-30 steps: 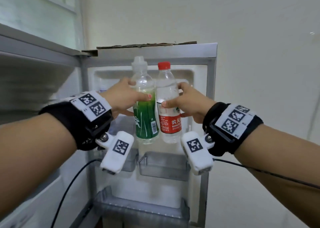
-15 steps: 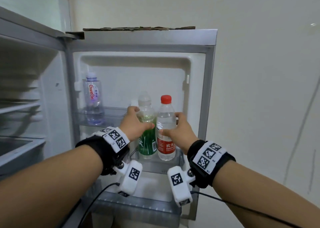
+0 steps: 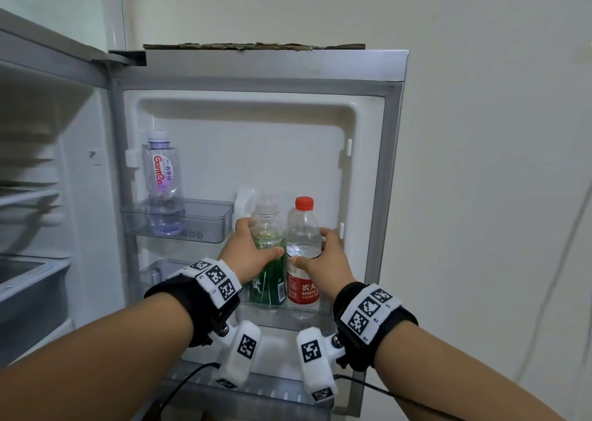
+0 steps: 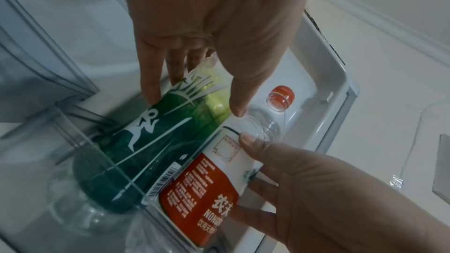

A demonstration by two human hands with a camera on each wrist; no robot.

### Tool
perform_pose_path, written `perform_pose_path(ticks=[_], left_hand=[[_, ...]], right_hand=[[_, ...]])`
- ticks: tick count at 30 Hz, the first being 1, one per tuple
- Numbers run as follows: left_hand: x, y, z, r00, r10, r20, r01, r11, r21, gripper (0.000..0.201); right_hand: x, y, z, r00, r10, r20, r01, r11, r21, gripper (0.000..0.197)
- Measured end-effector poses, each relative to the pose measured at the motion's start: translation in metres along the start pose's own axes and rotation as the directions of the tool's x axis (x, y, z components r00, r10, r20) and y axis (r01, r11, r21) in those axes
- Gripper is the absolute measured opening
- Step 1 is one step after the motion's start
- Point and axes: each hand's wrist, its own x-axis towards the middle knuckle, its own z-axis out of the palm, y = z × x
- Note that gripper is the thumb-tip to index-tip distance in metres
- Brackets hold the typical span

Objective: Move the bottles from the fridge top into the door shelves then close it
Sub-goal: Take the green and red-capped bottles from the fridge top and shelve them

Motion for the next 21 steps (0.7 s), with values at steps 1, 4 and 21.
perform_pose_path(ticks=[1, 4, 21], left_hand=[[0.0, 0.0, 0.001, 1.0, 0.004, -0.003, -0.004, 1.0, 0.005, 0.091], [-0.009, -0.002, 0.004, 1.0, 0.024, 0.007, -0.024, 0.999, 0.027, 0.098], [-0.066, -0.058, 0.04, 0.99, 0.066, 0.121, -0.101, 0.946, 0.307, 0.027]], right_hand=[[0.0, 0.001, 0.001, 1.0, -0.009, -0.015, 0.009, 1.0, 0.006, 0.073], [-0.005, 0.005, -0.001, 0.999, -0.033, -0.026, 0.034, 0.999, 0.022, 0.079], [-0.032, 0.01, -0.04, 0.983, -0.152, -0.107, 0.155, 0.988, 0.021, 0.049]])
